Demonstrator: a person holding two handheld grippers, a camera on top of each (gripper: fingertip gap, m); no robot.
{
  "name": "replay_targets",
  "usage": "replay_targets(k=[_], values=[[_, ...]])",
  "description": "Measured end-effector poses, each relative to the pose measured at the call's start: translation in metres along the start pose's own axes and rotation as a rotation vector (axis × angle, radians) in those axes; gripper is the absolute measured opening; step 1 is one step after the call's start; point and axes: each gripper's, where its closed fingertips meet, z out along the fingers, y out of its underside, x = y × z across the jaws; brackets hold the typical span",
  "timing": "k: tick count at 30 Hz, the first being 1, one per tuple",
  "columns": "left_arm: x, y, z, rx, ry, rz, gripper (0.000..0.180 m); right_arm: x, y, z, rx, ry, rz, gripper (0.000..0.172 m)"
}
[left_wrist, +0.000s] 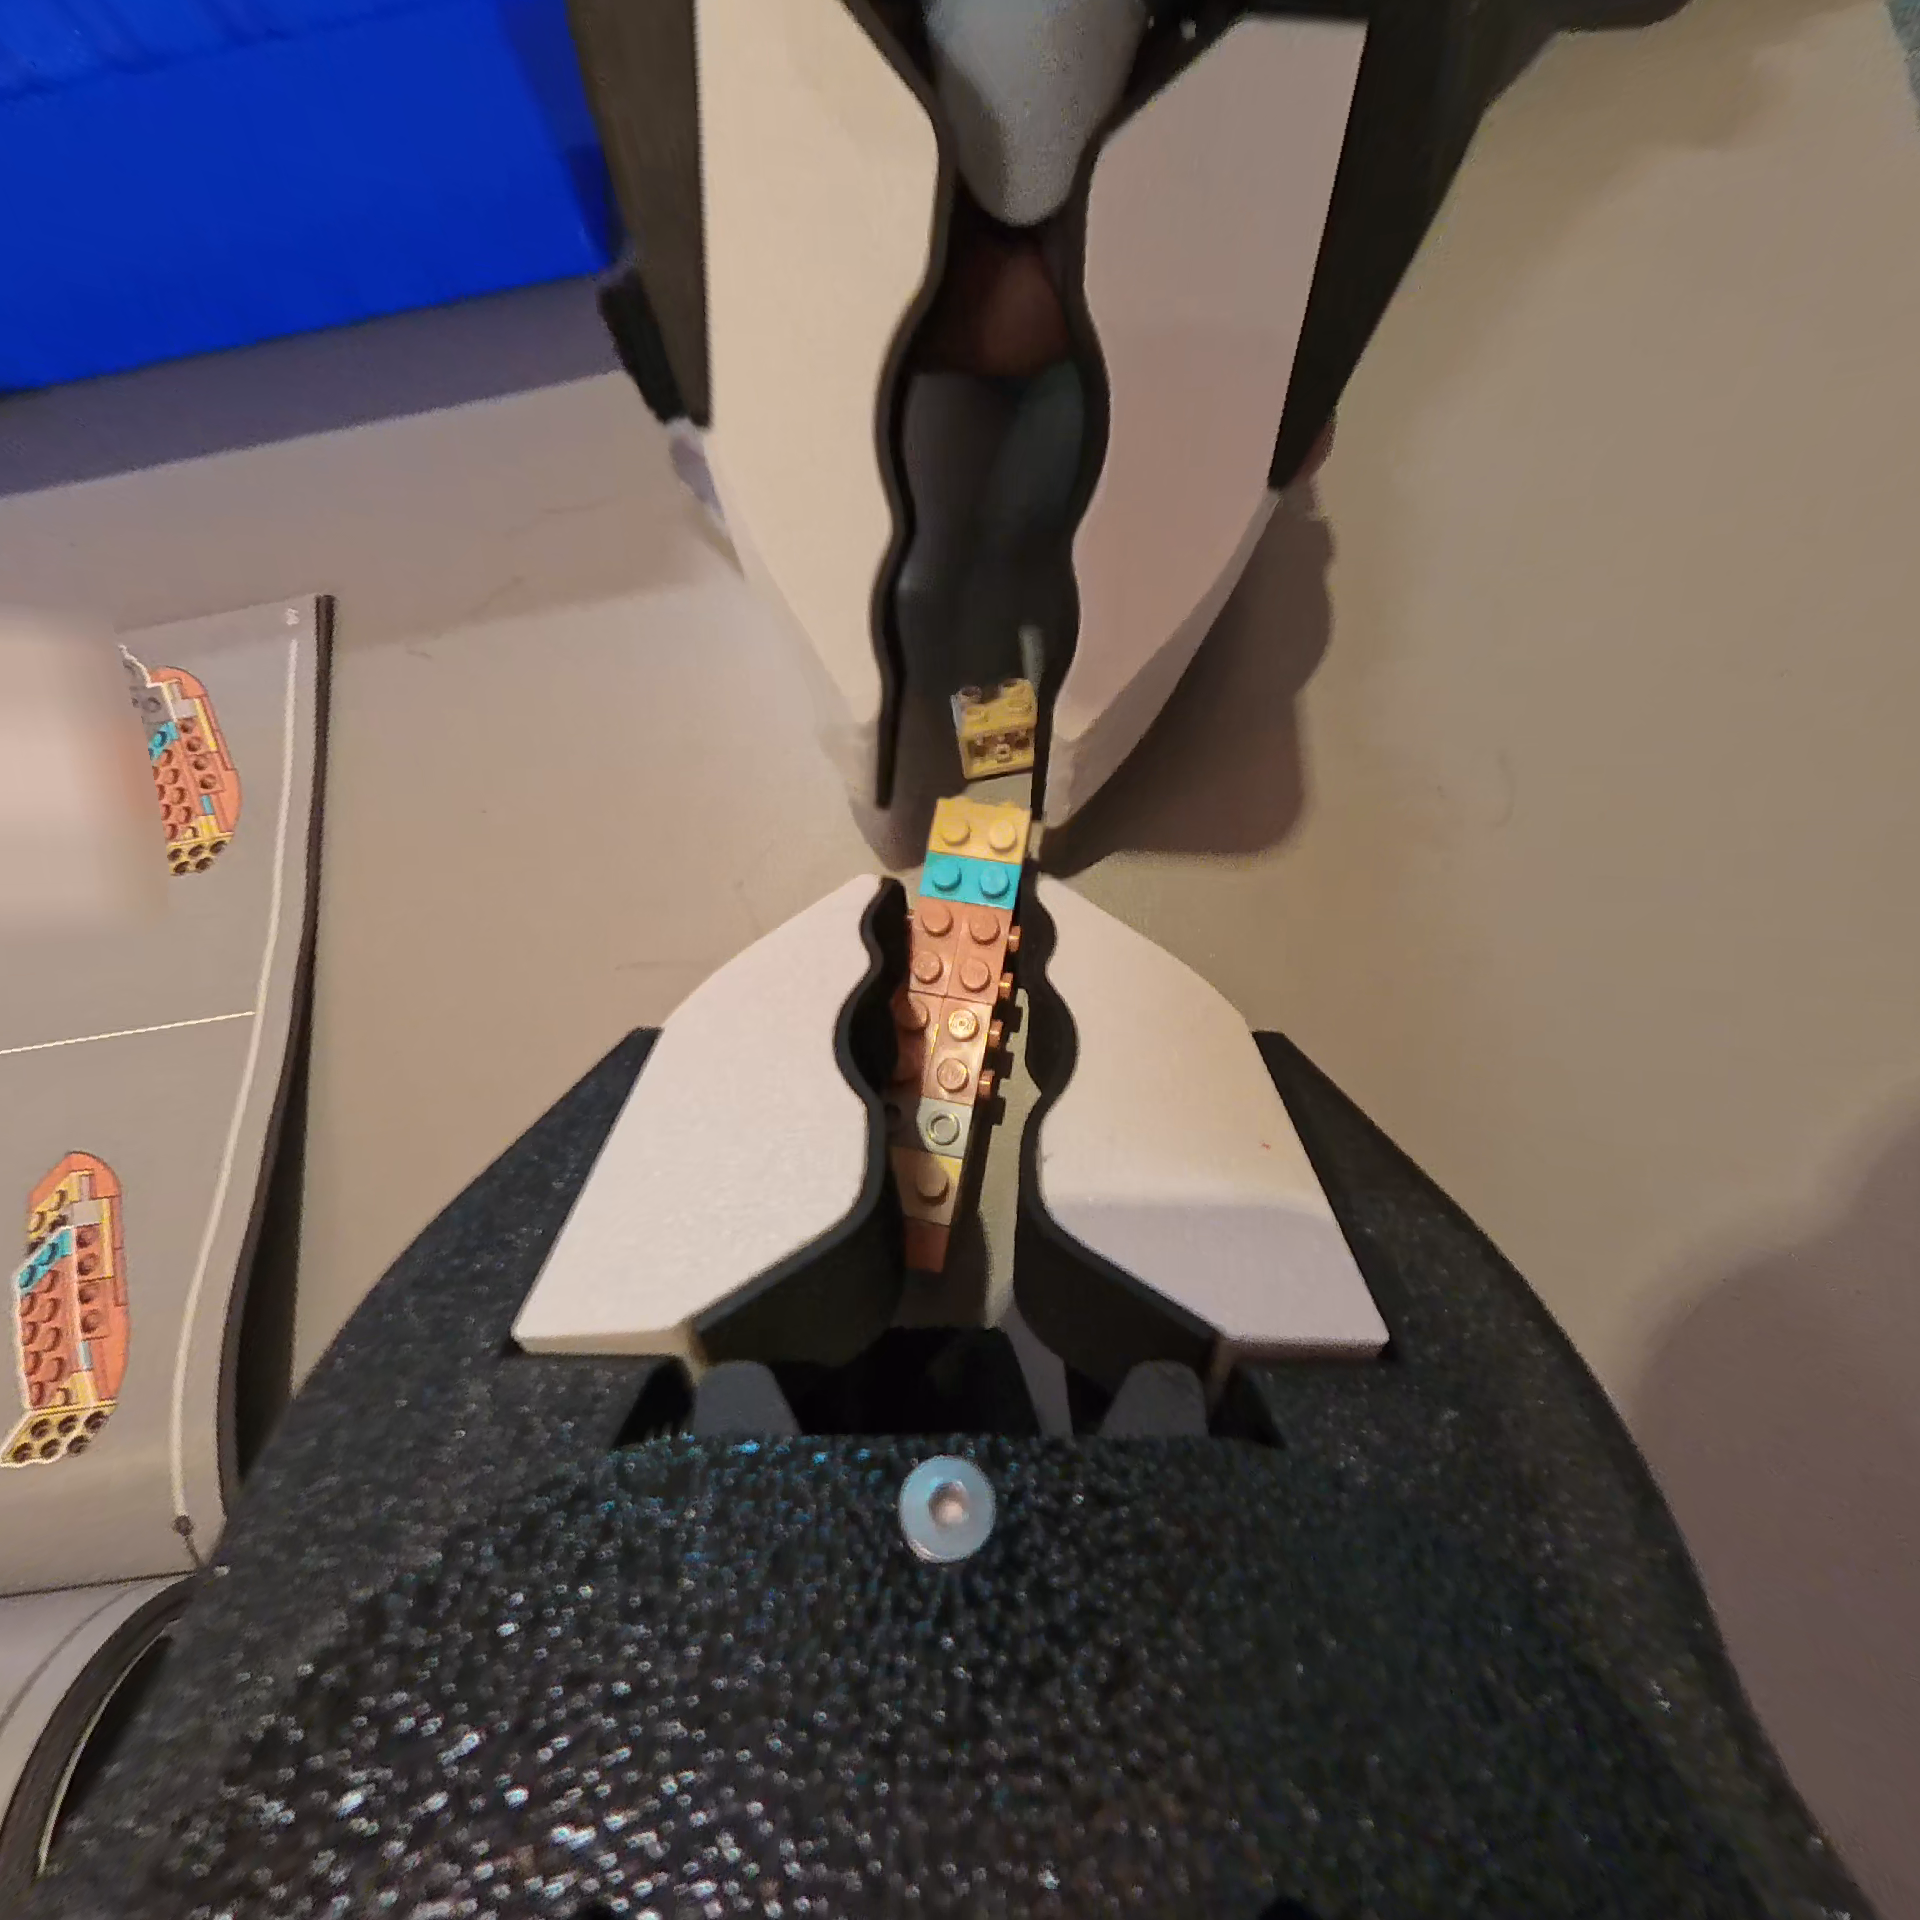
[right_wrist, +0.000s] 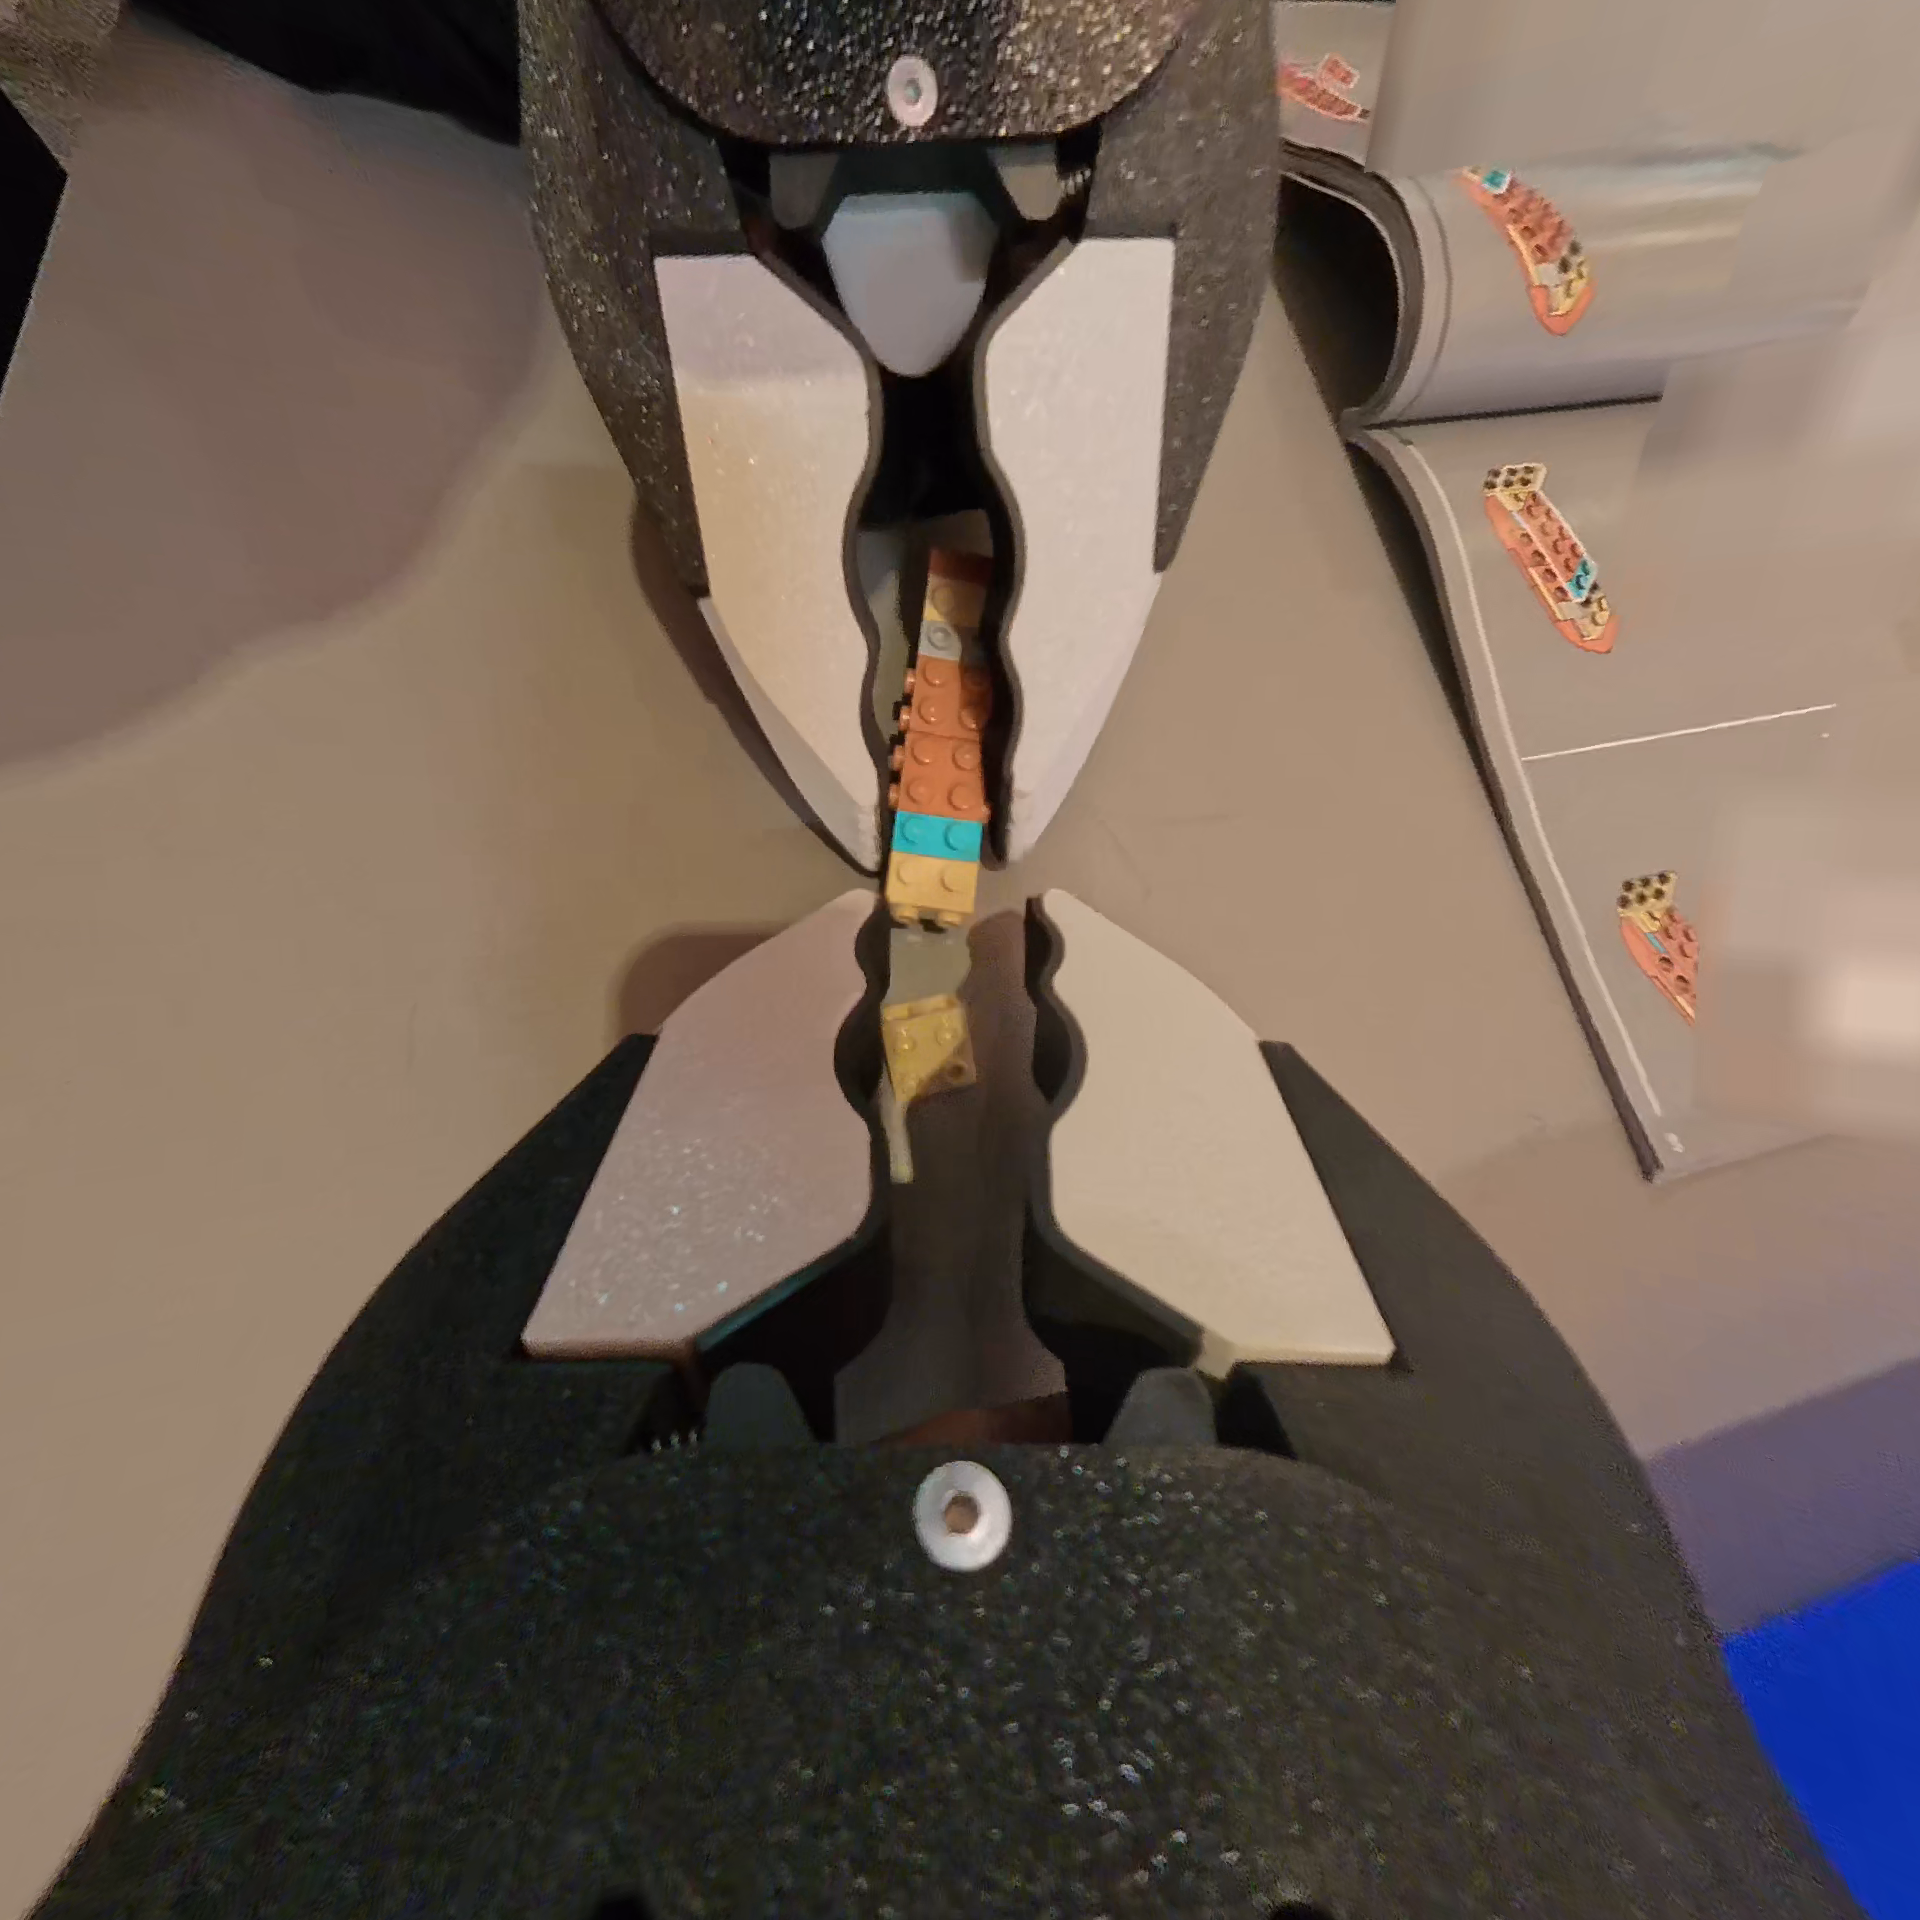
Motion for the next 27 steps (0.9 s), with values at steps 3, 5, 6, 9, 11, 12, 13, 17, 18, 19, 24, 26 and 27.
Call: replay_targets(k=[3,5,6,9,11,12,13,17,18,19,24,26,27], values=[[0.001,0.001,-0.001,-0.004,0.010,-0.009,0.020,0.000,0.006,-0.011,-0.025,-0.012,0.001,0.024],[0.001,0.001,-0.001,-0.005,0.010,-0.010,0.020,0.000,0.012,-0.014,-0.052,-0.015,-0.014,0.024],[0.001,0.001,0.000,-0.005,0.011,-0.009,0.020,-0.001,0.016,-0.015,-0.069,-0.020,-0.023,0.024],[0.001,0.001,0.000,-0.004,0.014,-0.007,0.020,-0.003,0.027,-0.010,-0.123,-0.024,-0.047,0.021],[0.002,0.002,-0.001,-0.006,0.018,-0.008,0.021,-0.006,0.026,-0.008,-0.113,-0.042,-0.041,0.016],[0.002,0.002,-0.001,-0.007,0.020,-0.010,0.021,-0.007,0.026,-0.007,-0.113,-0.043,-0.043,0.016],[0.002,0.002,-0.001,-0.007,0.021,-0.012,0.021,-0.006,0.026,-0.007,-0.115,-0.036,-0.048,0.016],[0.003,0.004,-0.002,-0.012,0.026,-0.015,0.021,-0.003,0.025,-0.008,-0.100,-0.030,-0.025,0.016],[0.003,0.004,-0.002,-0.014,0.029,-0.015,0.021,-0.002,0.023,-0.009,-0.089,-0.033,-0.012,0.016],[0.004,0.005,-0.002,-0.016,0.031,-0.016,0.021,-0.002,0.022,-0.009,-0.078,-0.034,0.000,0.016],[0.005,0.007,-0.003,-0.023,0.041,-0.021,0.026,0.000,0.011,-0.013,-0.011,-0.042,0.054,0.016],[0.004,0.007,-0.003,-0.020,0.038,-0.022,0.028,0.002,0.005,-0.016,0.034,-0.052,0.091,0.016],[0.003,0.005,-0.004,-0.014,0.036,-0.022,0.030,0.002,0.001,-0.018,0.067,-0.066,0.122,0.016]])
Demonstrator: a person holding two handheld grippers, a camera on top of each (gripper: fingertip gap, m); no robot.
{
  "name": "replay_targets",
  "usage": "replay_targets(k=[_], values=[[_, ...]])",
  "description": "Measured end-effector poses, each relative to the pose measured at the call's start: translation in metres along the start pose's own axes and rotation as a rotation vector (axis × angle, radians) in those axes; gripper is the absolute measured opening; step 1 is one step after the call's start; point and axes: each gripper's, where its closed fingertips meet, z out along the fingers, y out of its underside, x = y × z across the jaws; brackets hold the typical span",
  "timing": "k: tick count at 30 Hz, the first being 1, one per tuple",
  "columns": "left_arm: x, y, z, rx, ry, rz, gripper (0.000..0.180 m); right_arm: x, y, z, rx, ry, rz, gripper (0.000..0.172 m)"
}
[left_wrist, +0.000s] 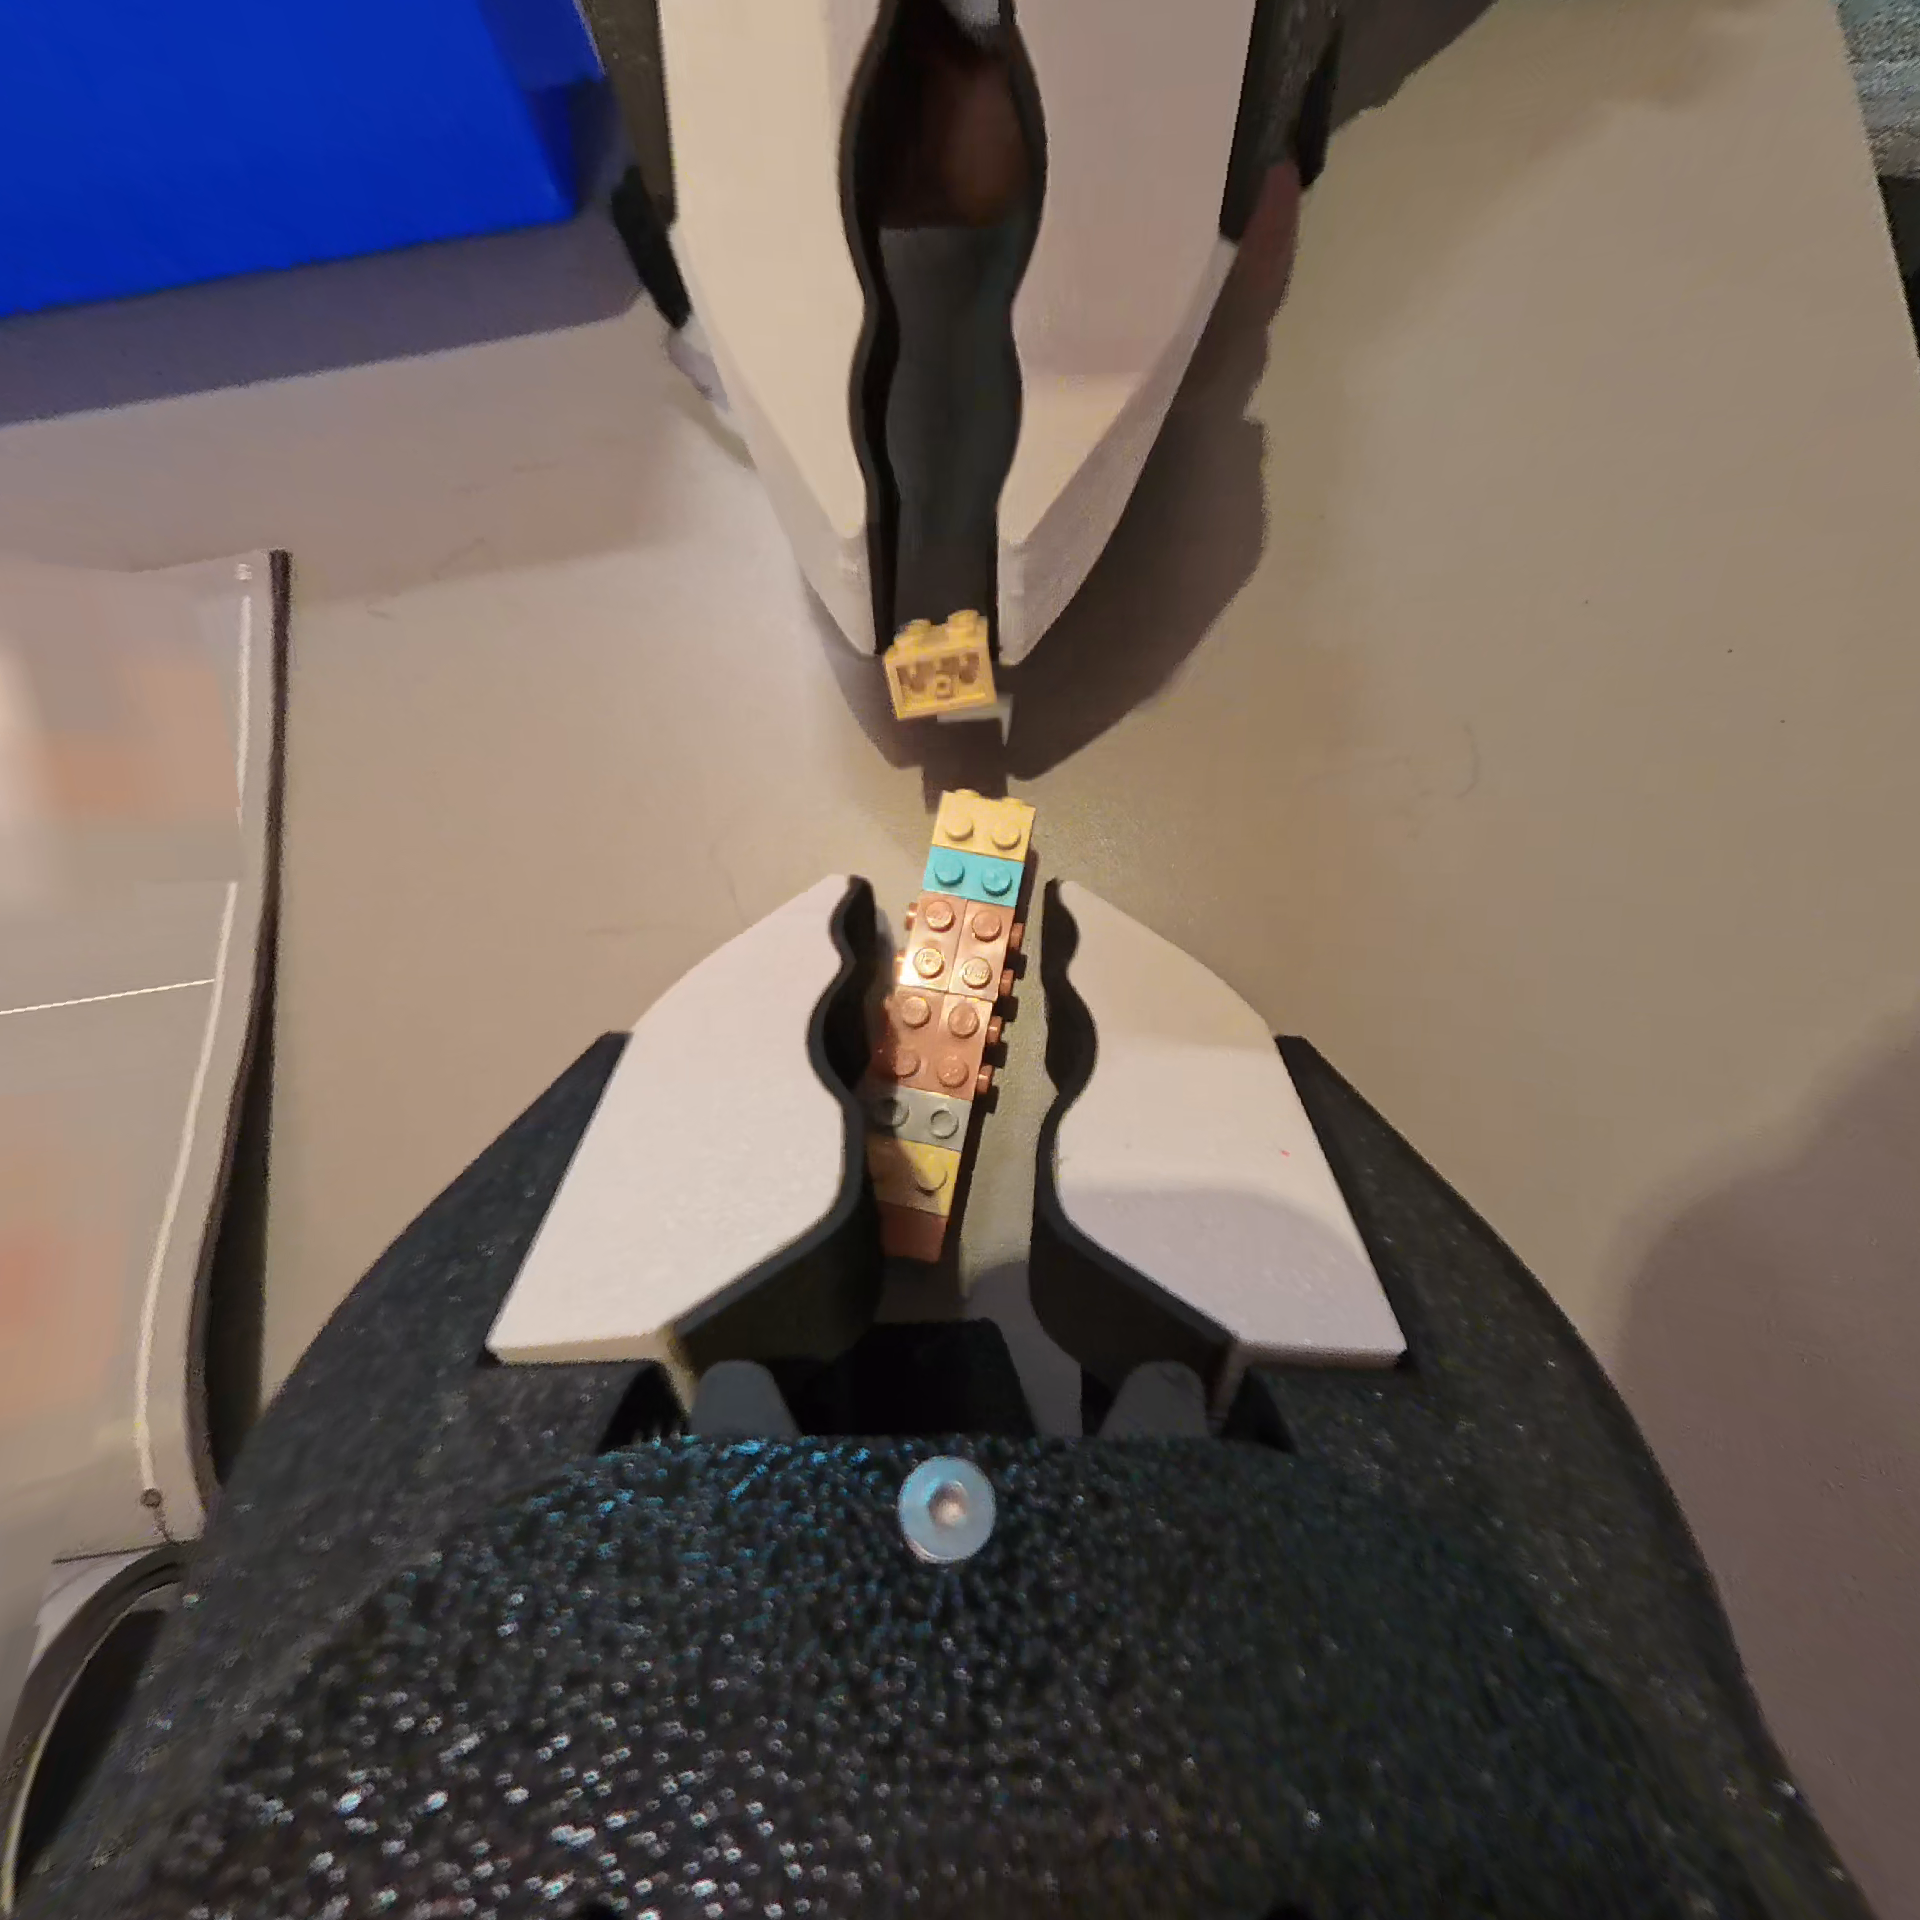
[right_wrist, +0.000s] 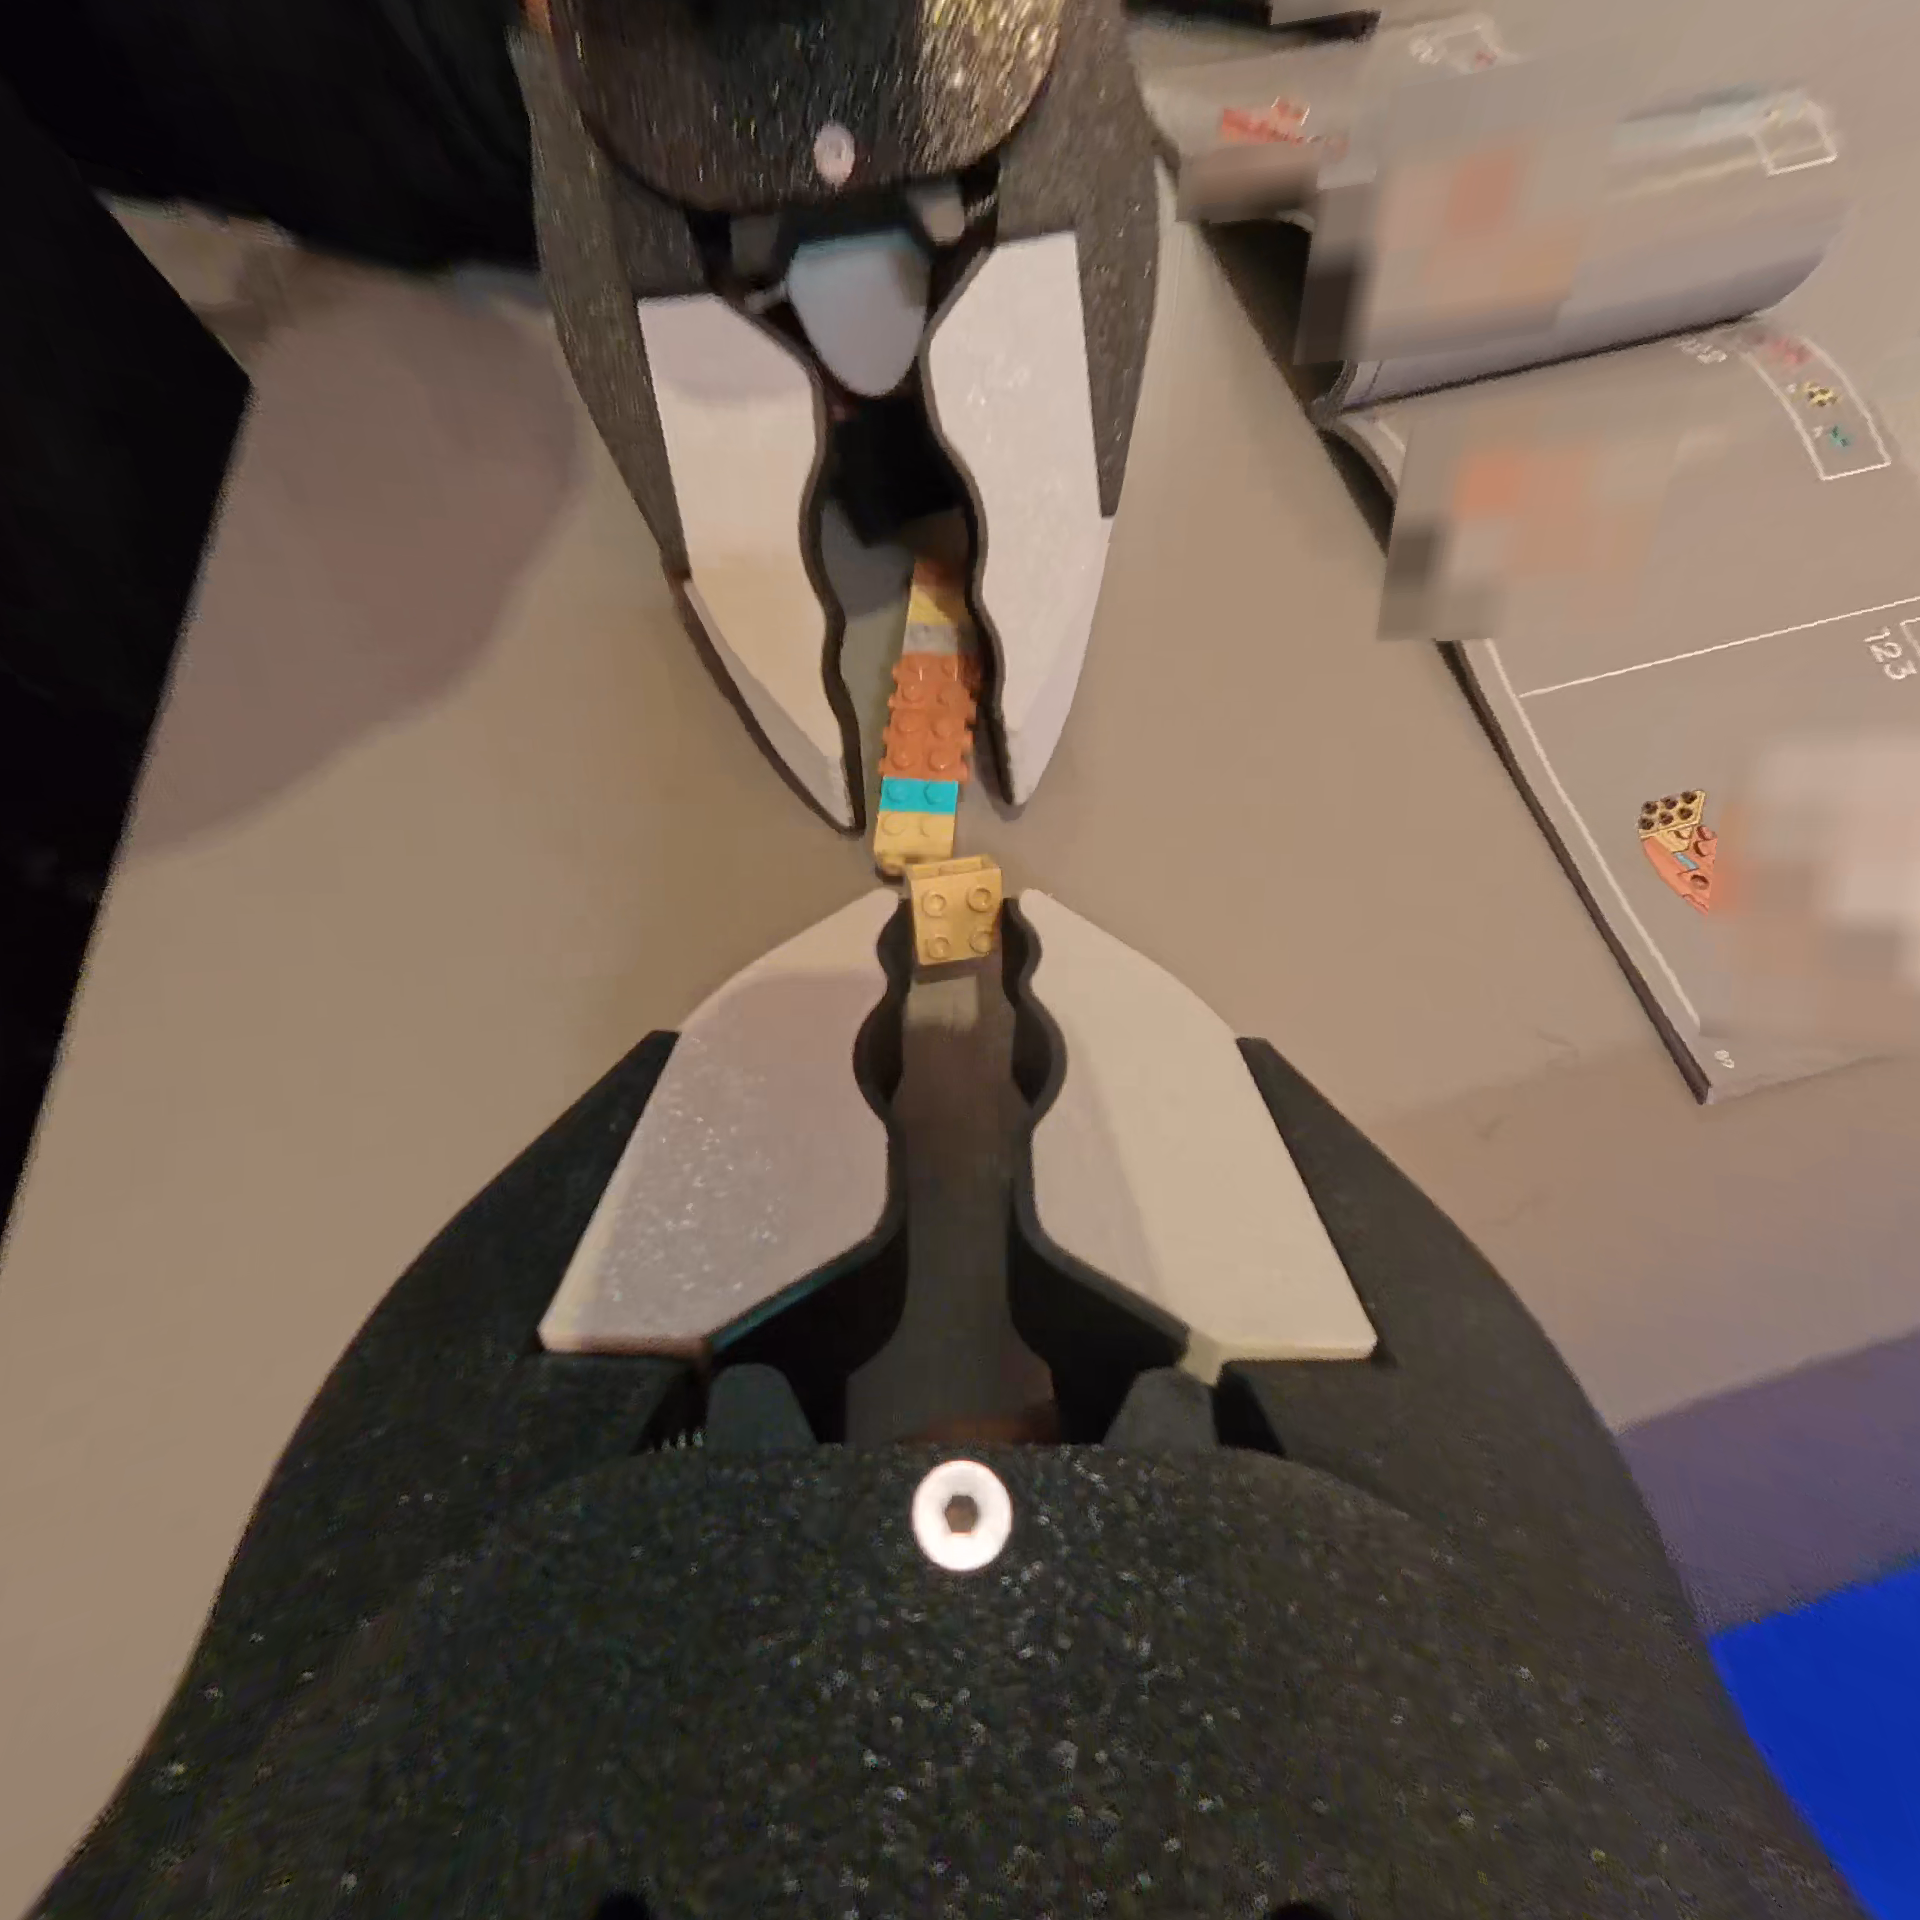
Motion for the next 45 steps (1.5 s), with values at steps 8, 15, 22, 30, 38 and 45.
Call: replay_targets(k=[8,15,22,30,38,45], values=[[-0.001,-0.048,-0.034,0.319,0.096,-0.183,0.032,0.002,-0.034,-0.017,0.244,0.097,-0.203,0.016],[0.003,-0.059,-0.039,0.443,0.267,-0.398,0.025,-0.012,-0.047,-0.021,0.328,0.271,-0.615,0.016],[0.017,-0.060,-0.033,0.420,0.285,-0.308,0.008,-0.014,-0.047,-0.015,0.300,0.351,-0.739,0.016],[-0.001,-0.050,-0.030,0.322,-0.057,0.093,0.005,-0.008,-0.043,-0.014,0.290,0.238,-0.468,0.032],[0.010,-0.047,-0.026,0.274,-0.142,0.418,0.005,-0.018,-0.042,-0.010,0.298,0.183,-0.458,0.027],[0.008,-0.042,-0.021,0.235,-0.189,0.474,0.005,-0.018,-0.038,-0.003,0.246,0.264,-0.584,0.016]])
